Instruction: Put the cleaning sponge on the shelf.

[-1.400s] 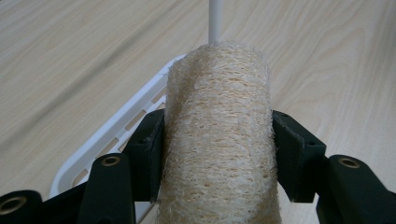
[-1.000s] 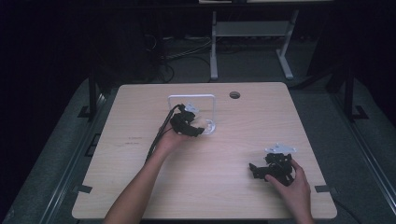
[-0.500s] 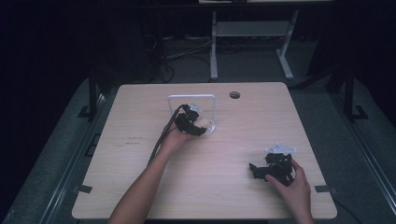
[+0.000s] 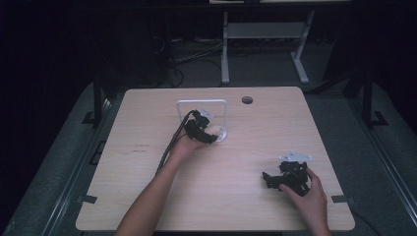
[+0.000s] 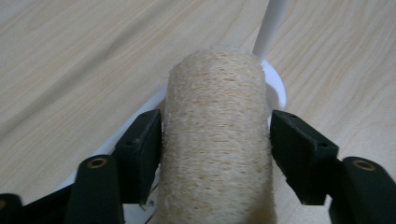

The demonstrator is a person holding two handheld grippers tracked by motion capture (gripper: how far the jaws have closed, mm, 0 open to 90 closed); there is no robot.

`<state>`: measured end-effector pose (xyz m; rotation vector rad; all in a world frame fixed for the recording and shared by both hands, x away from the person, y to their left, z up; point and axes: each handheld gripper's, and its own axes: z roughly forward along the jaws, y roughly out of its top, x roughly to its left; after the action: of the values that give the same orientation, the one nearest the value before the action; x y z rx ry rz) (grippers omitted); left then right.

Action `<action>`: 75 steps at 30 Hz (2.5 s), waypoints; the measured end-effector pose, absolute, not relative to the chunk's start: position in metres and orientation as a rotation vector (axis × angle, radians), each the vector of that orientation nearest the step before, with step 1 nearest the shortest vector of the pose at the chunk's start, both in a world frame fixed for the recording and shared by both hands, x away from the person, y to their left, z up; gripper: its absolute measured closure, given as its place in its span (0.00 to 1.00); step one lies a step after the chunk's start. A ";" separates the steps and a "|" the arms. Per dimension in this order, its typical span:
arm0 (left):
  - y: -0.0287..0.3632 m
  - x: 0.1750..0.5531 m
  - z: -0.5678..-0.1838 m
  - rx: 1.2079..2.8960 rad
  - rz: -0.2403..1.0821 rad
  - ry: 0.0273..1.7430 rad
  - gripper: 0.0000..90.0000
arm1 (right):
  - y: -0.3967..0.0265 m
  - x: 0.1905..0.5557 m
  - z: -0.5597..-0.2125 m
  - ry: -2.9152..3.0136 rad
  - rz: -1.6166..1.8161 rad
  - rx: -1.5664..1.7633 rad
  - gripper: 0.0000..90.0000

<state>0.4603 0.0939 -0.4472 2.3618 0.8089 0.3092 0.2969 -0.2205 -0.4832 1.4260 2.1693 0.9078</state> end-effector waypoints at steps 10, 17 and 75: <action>0.106 0.443 -0.426 2.284 0.345 0.809 0.42 | -0.221 0.297 -0.483 2.170 0.907 1.426 0.01; 0.118 0.433 -0.412 2.233 0.318 0.807 0.64 | -0.220 0.297 -0.483 2.169 0.908 1.427 0.01; 0.144 0.431 -0.451 2.322 0.325 0.929 1.00 | -0.220 0.297 -0.483 2.170 0.907 1.427 0.01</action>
<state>0.4307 0.1435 -0.4515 2.3215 0.9287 0.3246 0.2969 -0.2204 -0.4831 1.4267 2.1699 0.9070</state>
